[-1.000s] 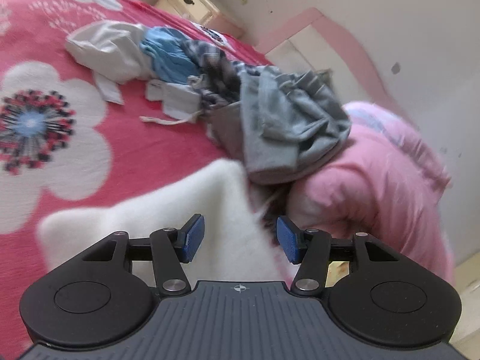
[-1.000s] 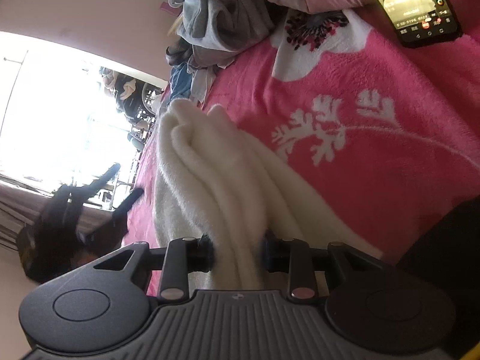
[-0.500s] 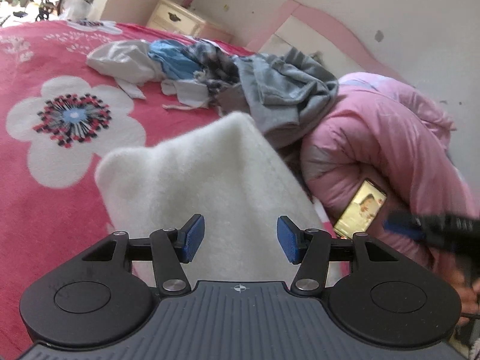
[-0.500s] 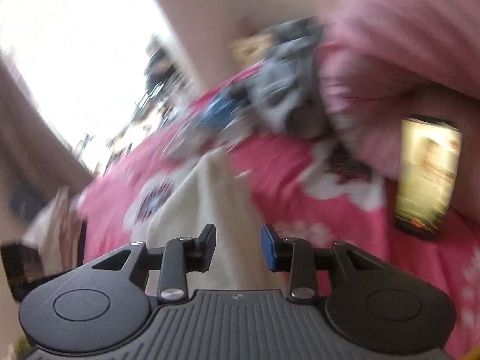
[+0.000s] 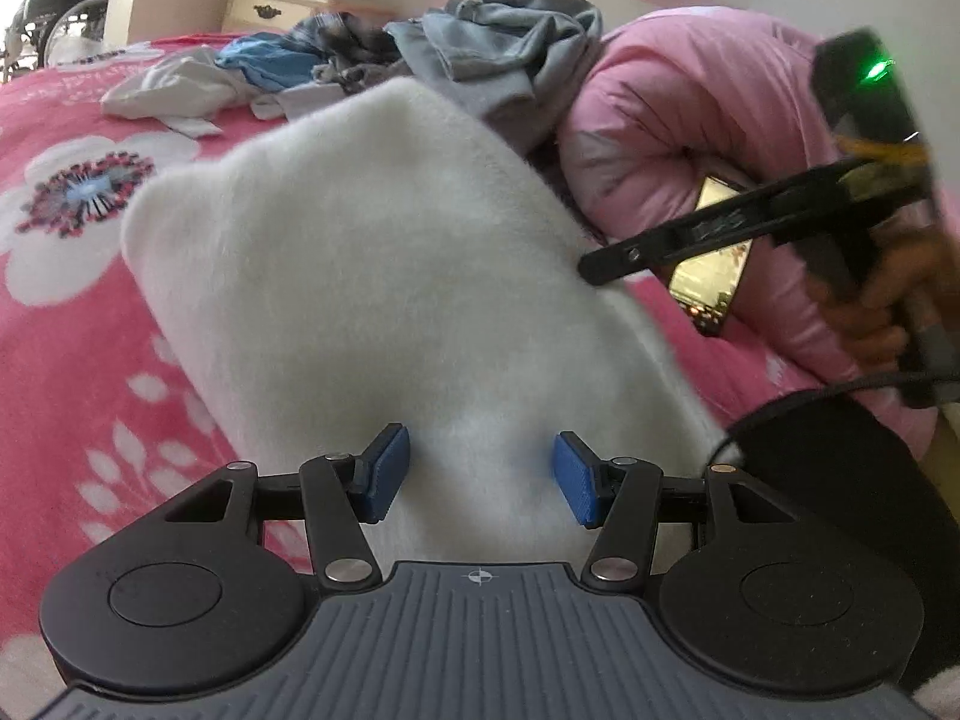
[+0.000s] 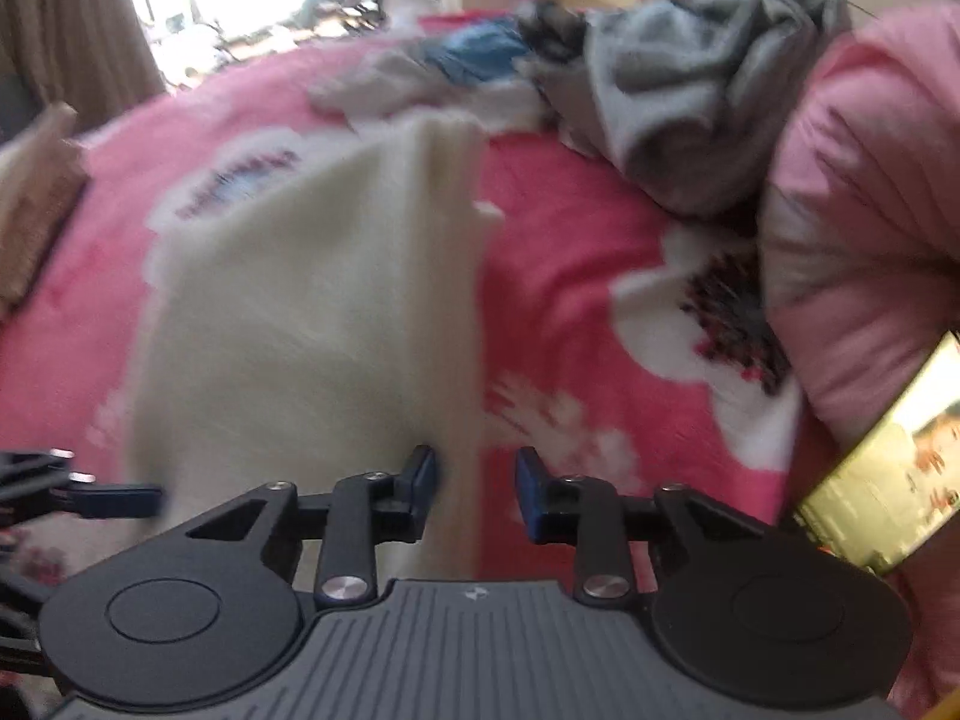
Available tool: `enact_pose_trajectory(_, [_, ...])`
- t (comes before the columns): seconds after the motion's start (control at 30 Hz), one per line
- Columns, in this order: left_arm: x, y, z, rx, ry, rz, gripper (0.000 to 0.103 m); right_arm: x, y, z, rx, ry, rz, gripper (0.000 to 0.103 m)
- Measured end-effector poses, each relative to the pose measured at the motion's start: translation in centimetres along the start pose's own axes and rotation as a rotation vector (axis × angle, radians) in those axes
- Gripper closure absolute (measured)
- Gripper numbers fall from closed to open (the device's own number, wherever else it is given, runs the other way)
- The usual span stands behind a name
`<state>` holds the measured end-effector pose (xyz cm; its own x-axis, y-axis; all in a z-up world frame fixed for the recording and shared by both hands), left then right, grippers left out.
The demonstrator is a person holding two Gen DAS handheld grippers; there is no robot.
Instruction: Fold clothes
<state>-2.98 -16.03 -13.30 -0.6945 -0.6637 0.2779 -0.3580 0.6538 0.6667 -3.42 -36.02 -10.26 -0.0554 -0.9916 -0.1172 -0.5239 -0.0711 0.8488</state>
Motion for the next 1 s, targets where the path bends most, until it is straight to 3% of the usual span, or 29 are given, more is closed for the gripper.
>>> enact_pose_trajectory(0.07, [0.0,0.1,0.2,0.002,-0.002,0.006,0.050,1.4,-0.7,0.7,-0.051,-0.017,0.062,0.085])
enact_pose_trajectory(0.13, [-0.4,0.6,-0.4,0.003,0.014,0.011,0.050,1.8,0.5,0.3,-0.022,-0.027,0.034,0.085])
enact_pose_trajectory(0.3, [-1.9,2.1,-2.2,0.067,0.079,0.019,0.050,-1.6,5.4,-5.3,0.218,0.119,-0.017,0.085])
enact_pose_trajectory(0.43, [-2.7,0.6,-3.0,0.079,0.118,-0.024,0.050,-6.8,3.8,-9.1,0.324,0.337,-0.074,0.085])
enact_pose_trajectory(0.5, [-2.7,-0.4,-2.8,0.067,0.139,-0.026,0.050,-7.4,1.0,-9.4,0.304,0.390,-0.072,0.087])
enact_pose_trajectory(0.63, [-2.7,-1.0,-2.0,0.072,0.134,-0.022,0.049,-3.5,-6.7,-7.9,0.168,0.372,0.018,0.084])
enact_pose_trajectory(0.77, [-3.1,-0.5,-2.5,0.068,0.152,0.012,0.050,-3.1,-5.1,-9.3,0.171,0.322,-0.020,0.082])
enact_pose_trajectory(0.9, [-5.2,1.2,-5.0,0.159,0.176,0.000,0.050,-5.0,-3.1,-11.6,0.239,0.374,-0.024,0.082])
enact_pose_trajectory(1.0, [-7.6,1.0,-7.1,0.213,0.206,-0.044,0.050,-5.7,-3.8,-13.3,0.293,0.374,-0.045,0.083])
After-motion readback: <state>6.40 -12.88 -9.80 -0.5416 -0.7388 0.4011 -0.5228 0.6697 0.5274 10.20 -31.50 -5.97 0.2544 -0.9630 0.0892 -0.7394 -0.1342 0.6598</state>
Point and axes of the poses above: each gripper's, at about its wrist camera, not at the fingertips, and y roughly against the way its jaws point, x to its right, z to its underside, the point moved 7 cm from there along -y, roughly the way its jaws point, and after that the axes turned 7 degrees about -z, right-handed, at the moved point
